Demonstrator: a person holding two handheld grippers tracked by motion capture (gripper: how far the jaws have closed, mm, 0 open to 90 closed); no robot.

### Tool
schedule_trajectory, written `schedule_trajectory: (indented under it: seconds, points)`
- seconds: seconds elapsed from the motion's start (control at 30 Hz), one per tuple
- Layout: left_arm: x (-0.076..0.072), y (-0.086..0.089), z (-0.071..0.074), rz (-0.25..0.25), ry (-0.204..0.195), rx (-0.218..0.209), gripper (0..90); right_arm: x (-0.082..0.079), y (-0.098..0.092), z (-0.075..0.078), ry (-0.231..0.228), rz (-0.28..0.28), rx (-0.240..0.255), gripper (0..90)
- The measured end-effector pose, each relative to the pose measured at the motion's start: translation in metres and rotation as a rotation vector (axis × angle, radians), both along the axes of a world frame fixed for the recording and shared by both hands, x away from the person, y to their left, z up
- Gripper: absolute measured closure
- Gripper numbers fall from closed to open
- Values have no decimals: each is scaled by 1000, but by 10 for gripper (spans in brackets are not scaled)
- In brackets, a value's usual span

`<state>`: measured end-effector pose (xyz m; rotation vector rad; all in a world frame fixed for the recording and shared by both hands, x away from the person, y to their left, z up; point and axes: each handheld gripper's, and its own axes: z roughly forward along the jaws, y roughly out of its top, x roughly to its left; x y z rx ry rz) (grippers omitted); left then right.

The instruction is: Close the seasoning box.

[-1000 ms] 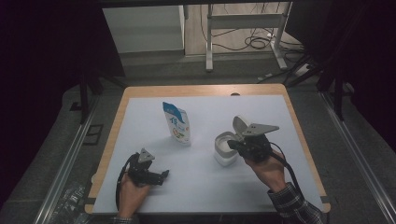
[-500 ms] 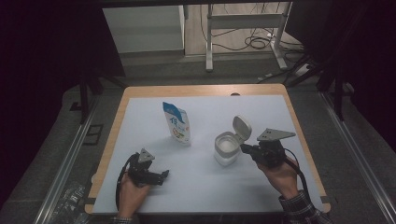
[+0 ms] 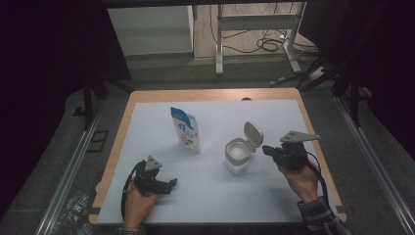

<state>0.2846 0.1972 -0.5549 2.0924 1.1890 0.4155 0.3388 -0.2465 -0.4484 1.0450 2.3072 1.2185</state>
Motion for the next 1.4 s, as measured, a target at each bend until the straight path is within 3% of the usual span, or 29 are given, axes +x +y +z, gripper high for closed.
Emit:
schedule_trajectory:
  seconds: [0.4, 0.67, 0.87, 1.4]
  points:
    - [0, 1, 0, -6, 0, 6, 3, 16, -4, 7, 3, -8, 57, 890]
    - [0, 0, 0, -2, -3, 1, 4, 19, 4, 14, 0, 28, 87, 890]
    - [0, 0, 0, -2, -2, 1, 4, 15, 12, 17, 4, 68, 109, 890]
    - [0, 0, 0, 0, 0, 0, 4, -6, 14, 12, -3, 106, 95, 884]
